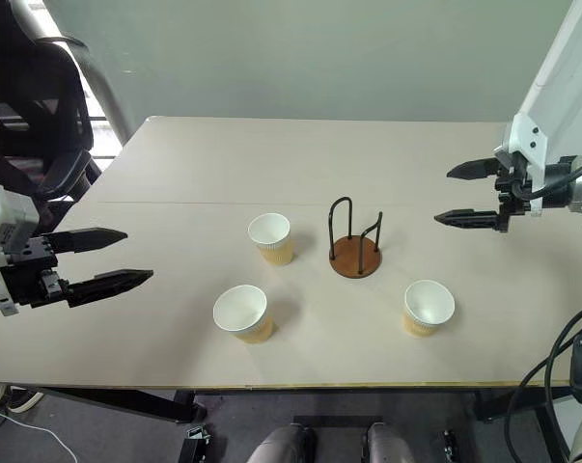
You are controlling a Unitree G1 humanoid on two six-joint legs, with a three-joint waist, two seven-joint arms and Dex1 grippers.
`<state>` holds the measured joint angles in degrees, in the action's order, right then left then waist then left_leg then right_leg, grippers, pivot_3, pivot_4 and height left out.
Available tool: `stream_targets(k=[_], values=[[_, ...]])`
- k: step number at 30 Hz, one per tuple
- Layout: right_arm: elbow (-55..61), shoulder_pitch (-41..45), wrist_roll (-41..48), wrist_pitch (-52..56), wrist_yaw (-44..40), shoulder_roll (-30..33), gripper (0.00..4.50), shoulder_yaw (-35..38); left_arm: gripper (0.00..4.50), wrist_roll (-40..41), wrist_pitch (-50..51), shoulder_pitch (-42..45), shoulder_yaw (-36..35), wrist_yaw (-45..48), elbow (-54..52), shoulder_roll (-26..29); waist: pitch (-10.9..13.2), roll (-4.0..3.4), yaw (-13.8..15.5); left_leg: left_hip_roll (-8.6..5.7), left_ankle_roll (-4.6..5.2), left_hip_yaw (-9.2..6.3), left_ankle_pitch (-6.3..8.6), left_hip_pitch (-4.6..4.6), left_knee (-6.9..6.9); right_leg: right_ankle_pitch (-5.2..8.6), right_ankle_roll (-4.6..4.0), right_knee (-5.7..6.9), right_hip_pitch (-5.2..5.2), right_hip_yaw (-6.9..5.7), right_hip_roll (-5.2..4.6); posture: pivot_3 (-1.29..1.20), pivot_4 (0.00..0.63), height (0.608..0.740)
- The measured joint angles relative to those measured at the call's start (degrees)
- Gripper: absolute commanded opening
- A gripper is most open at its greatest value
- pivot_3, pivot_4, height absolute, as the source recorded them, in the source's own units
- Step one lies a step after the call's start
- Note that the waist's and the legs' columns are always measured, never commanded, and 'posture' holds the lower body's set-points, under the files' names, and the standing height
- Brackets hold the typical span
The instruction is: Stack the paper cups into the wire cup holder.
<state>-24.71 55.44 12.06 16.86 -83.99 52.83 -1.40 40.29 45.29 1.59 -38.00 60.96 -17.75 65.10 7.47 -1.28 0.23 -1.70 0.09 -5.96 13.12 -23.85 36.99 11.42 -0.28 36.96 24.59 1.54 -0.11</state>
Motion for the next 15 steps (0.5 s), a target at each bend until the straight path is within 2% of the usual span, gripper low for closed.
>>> stream_targets(k=[8, 15], values=[[-0.4, 0.01, -0.05, -0.4, -0.42, -0.42, 4.5, -0.09, 4.44, -0.18, 0.01, -0.8, -0.72, -0.01, -0.18, 0.0, 0.0, 0.0, 0.01, 0.0, 0.0, 0.0, 0.0, 0.0, 0.0, 0.0, 0.0, 0.0, 0.0, 0.0, 0.0, 0.0, 0.15, 0.74], [-1.29, 1.28, -0.53, -0.52, 3.27, -2.01, 4.5, 0.17, 4.44, -1.33, 0.07, -3.28, -3.27, 2.9, 0.37, 1.56, 0.01, 0.01, -0.01, 0.01, -0.01, -0.01, 0.0, -0.01, 0.0, 0.0, -0.02, 0.01, 0.02, 0.0, 0.01, 0.0, 0.15, 0.74]])
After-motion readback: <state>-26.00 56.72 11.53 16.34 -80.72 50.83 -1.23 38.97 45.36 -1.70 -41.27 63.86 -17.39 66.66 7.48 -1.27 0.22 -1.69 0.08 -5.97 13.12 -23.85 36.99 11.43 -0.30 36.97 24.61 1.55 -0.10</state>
